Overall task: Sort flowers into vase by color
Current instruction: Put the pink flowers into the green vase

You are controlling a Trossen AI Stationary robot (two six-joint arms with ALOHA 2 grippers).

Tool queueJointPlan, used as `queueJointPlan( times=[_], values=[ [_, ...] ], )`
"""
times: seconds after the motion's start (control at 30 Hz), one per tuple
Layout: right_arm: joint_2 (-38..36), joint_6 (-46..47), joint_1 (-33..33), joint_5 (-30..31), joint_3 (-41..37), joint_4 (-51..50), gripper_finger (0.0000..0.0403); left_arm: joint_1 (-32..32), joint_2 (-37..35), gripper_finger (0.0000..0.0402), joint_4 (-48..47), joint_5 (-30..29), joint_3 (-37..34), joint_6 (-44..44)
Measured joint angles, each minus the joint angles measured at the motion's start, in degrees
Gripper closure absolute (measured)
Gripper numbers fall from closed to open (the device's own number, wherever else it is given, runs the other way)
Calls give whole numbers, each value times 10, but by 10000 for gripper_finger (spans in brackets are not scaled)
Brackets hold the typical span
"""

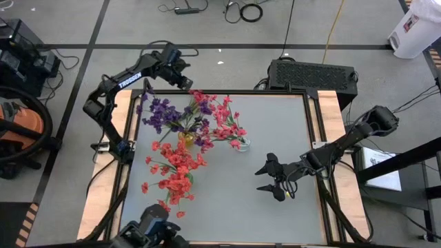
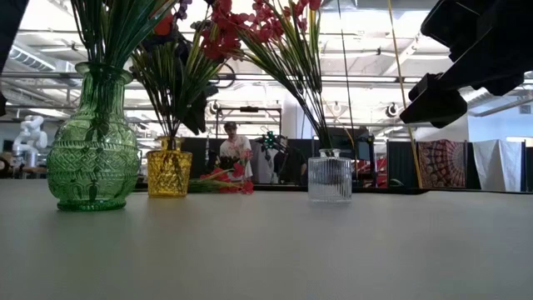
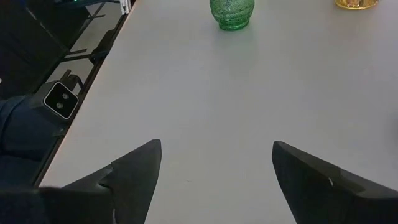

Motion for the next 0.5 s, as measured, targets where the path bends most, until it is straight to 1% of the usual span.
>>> queueJointPlan(
  times=[0.23,0.5],
  values=[
    [0,-11,0,0,0,0,104,-22,36,281,-8,0,0,-3],
    [0,-15,0,-1,0,0,104,-48,79,281,-77,-4,0,-2]
  ],
)
